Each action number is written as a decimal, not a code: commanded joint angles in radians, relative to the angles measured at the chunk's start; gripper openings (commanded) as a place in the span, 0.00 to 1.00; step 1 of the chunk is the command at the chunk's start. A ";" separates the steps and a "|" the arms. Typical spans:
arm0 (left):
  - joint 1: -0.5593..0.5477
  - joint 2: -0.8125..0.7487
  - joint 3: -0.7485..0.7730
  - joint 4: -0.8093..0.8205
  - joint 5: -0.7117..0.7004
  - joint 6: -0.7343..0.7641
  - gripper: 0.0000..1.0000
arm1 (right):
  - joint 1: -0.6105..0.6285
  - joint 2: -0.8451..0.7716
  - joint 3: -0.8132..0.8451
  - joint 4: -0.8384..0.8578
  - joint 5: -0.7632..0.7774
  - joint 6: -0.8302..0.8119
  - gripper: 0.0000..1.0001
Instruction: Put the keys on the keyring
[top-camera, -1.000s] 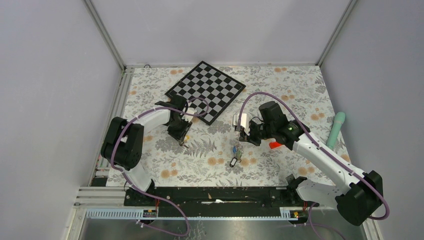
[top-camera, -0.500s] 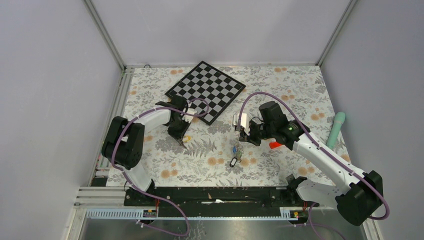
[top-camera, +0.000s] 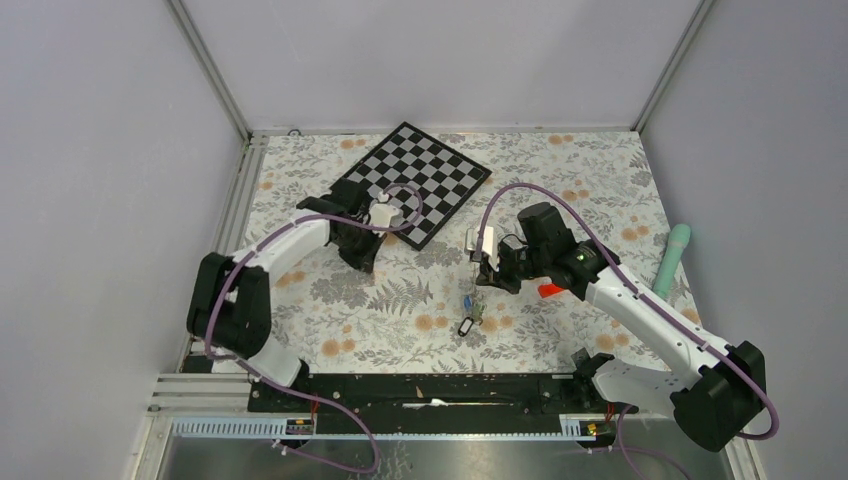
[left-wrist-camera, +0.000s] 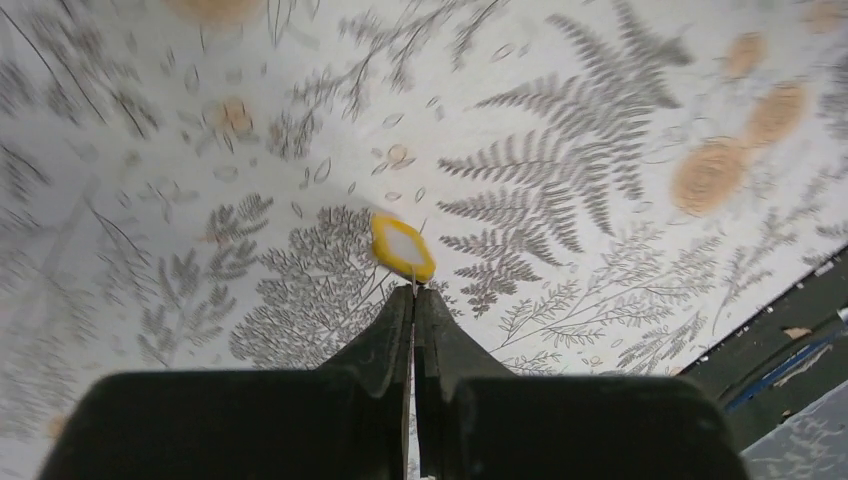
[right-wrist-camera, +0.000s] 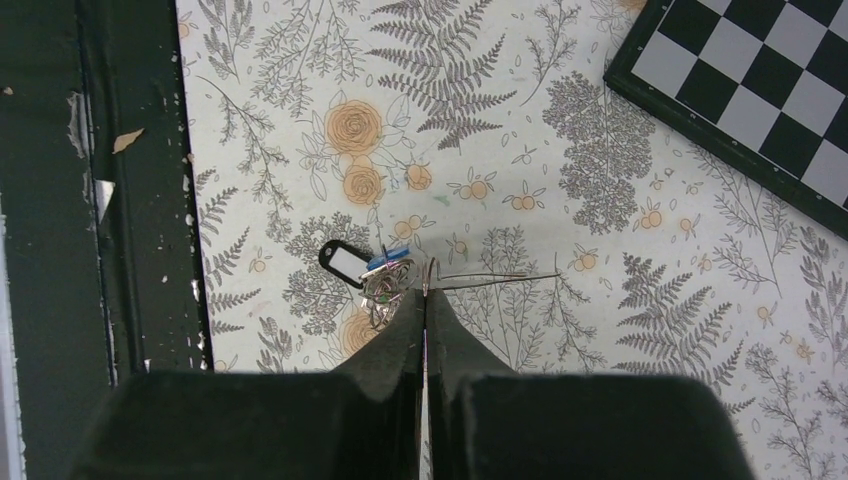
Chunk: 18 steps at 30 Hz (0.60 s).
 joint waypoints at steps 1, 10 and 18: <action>-0.002 -0.139 0.070 -0.010 0.190 0.174 0.00 | 0.006 -0.006 0.052 0.015 -0.067 0.031 0.00; -0.002 -0.288 0.080 -0.043 0.434 0.496 0.00 | 0.005 0.026 0.115 0.002 -0.181 0.104 0.00; -0.018 -0.327 0.127 -0.089 0.591 0.691 0.00 | 0.006 0.081 0.159 0.003 -0.261 0.143 0.00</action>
